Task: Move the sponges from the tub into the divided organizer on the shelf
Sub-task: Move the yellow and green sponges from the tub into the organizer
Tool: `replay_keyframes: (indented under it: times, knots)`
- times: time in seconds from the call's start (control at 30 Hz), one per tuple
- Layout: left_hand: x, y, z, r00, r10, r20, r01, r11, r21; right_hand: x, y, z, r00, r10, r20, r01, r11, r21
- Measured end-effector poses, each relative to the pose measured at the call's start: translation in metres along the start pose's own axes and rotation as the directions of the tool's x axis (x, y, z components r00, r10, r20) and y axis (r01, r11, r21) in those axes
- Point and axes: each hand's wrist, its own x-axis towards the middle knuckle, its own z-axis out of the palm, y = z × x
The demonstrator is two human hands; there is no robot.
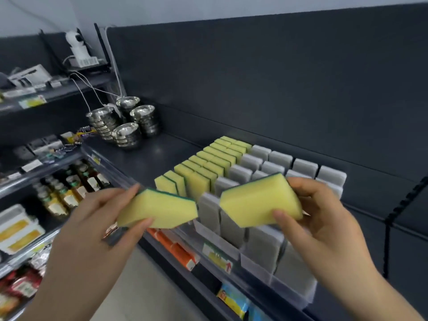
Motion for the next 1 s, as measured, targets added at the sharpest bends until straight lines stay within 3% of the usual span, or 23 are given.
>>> replay_keyframes:
  times: [0.2, 0.3, 0.4, 0.67, 0.87, 1.0]
  knots:
    - [0.051, -0.052, 0.022, 0.997, 0.081, 0.008, -0.081, 0.996, 0.035, 0.054, 0.008, 0.044, 1.000, 0.006, 0.027, -0.003, 0.996, -0.091]
    - [0.079, -0.086, 0.024, 0.998, 0.049, 0.045, -0.049, 0.999, -0.008, 0.074, 0.011, 0.073, 1.000, 0.020, 0.008, -0.019, 0.995, -0.098]
    - [0.107, -0.117, 0.030, 0.994, 0.078, 0.078, -0.071, 0.994, -0.079, 0.093, 0.009, 0.105, 0.999, 0.023, 0.028, -0.017, 0.976, -0.218]
    - [0.179, -0.189, 0.052, 0.929, 0.308, 0.202, -0.250, 0.930, -0.269, 0.110, 0.012, 0.180, 0.987, 0.161, 0.005, -0.120, 0.756, -0.643]
    - [0.199, -0.211, 0.064, 0.882, 0.405, 0.240, -0.290, 0.869, -0.401, 0.106, 0.012, 0.210, 0.951, 0.308, -0.016, -0.220, 0.640, -0.736]
    - [0.207, -0.209, 0.070, 0.841, 0.488, 0.232, -0.348, 0.818, -0.458, 0.107, 0.010, 0.224, 0.947, 0.317, -0.051, -0.251, 0.630, -0.735]
